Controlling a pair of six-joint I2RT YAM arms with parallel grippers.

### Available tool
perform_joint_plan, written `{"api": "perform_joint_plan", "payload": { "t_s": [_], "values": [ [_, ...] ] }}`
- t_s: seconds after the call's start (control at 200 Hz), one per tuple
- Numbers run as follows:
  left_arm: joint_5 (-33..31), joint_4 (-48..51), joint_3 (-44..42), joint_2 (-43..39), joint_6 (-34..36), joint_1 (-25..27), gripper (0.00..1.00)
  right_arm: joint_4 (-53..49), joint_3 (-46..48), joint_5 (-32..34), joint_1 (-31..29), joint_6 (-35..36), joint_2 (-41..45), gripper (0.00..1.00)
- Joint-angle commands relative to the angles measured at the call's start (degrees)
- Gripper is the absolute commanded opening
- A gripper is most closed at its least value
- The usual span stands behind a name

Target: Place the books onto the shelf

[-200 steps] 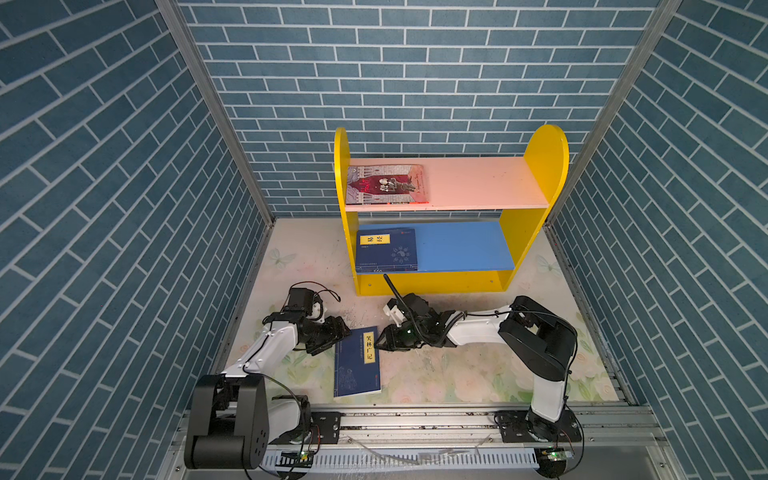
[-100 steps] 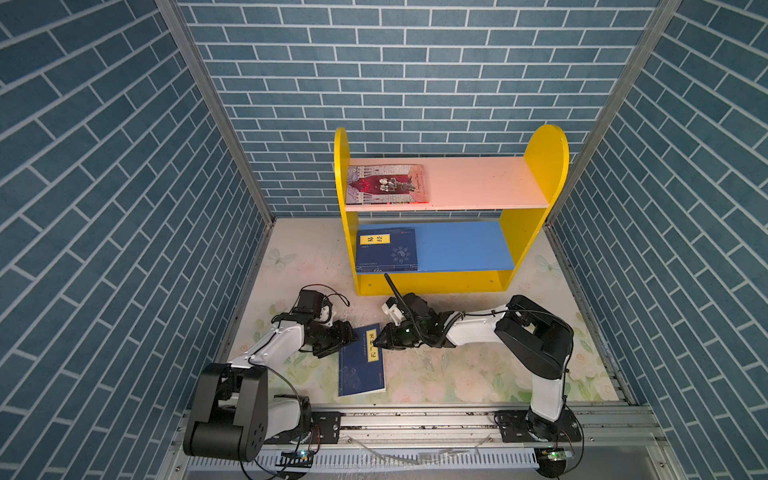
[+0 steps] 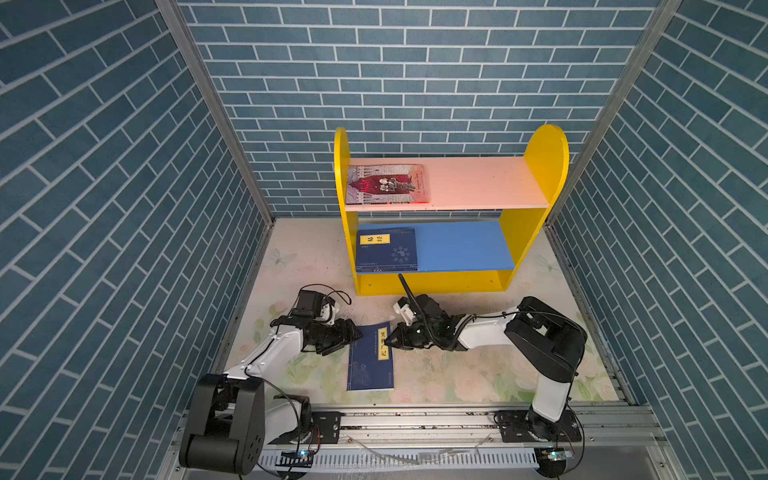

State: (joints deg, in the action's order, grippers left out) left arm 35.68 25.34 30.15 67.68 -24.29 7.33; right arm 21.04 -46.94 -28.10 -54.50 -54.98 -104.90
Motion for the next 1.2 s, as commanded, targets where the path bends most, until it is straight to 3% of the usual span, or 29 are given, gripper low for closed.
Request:
{"api": "perform_joint_plan", "payload": {
  "t_s": [0.0,0.135,0.205,0.315,0.475,0.595,0.775,1.195],
  "values": [
    [3.5,-2.9,-0.5,-2.4,-0.1,0.5,0.75,-3.7,1.6,-0.2,1.9,4.2,3.9,0.0],
    [6.7,-3.6,1.1,-1.8,4.3,1.6,0.73,-11.8,2.2,-0.2,4.4,9.8,7.9,0.0],
    [7.8,-4.4,1.9,-1.3,7.4,2.4,0.73,-15.8,2.5,0.3,5.8,12.3,10.2,0.1],
    [8.8,-9.0,1.7,-0.4,6.8,4.1,0.74,-21.3,2.5,1.2,6.8,15.7,13.8,0.23],
    [6.0,-12.4,1.8,3.5,6.3,7.4,0.74,-25.7,3.2,5.0,7.7,16.2,19.5,0.31],
    [3.3,-11.1,1.4,4.2,6.6,7.6,0.74,-21.3,7.4,4.9,7.8,12.1,23.3,0.37],
    [4.1,-13.8,-2.4,4.4,5.0,7.7,0.78,-13.1,13.2,2.2,7.7,5.5,24.3,0.42],
    [7.7,-17.4,-6.4,6.8,1.8,7.8,0.8,-2.2,15.2,-3.0,7.0,-1.1,16.1,0.44]
  ]
}}
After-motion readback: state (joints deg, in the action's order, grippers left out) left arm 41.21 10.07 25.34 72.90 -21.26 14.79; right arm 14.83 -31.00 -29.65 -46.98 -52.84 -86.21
